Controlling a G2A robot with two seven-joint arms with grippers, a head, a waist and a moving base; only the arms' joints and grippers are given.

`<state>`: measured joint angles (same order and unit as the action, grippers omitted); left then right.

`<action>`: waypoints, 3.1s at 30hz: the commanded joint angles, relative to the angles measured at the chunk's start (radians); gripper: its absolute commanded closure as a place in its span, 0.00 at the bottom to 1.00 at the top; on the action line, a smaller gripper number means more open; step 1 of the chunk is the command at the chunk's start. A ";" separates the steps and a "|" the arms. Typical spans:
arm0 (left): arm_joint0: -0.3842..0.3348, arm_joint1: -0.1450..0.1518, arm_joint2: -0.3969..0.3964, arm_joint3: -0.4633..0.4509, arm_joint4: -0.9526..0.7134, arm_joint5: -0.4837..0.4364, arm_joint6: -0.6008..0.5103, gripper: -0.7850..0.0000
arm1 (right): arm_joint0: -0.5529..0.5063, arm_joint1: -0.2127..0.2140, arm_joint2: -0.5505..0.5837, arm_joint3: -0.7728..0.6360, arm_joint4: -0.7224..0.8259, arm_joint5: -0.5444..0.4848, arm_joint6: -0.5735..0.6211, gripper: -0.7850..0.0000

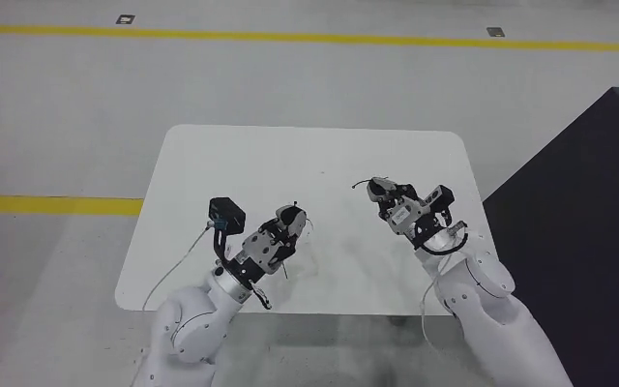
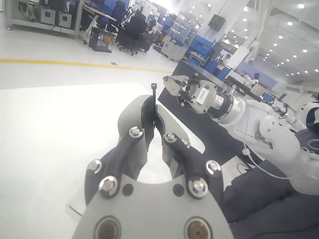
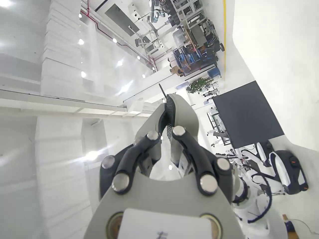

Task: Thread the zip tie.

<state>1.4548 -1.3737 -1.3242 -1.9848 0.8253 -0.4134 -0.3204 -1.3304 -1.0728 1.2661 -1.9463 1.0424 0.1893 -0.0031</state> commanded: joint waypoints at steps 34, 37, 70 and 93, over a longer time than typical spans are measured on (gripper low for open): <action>0.010 0.013 -0.008 0.003 -0.070 -0.071 0.085 1.00 | 0.037 -0.039 -0.182 0.060 -0.138 0.048 0.062 1.00; 0.010 0.013 -0.008 0.003 -0.070 -0.071 0.085 1.00 | 0.037 -0.039 -0.182 0.060 -0.138 0.048 0.062 1.00; 0.008 0.029 -0.002 0.000 -0.064 -0.091 0.177 1.00 | -0.021 -0.053 -0.084 0.013 0.045 0.110 0.181 1.00; 0.019 0.045 0.010 -0.012 -0.037 -0.108 0.194 1.00 | -0.021 -0.053 -0.082 0.013 0.050 0.111 0.182 1.00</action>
<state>1.4766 -1.3292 -1.3165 -1.9971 0.7871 -0.5227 -0.1241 -1.3510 -1.1258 1.1840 -1.9334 1.0919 0.3003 0.1790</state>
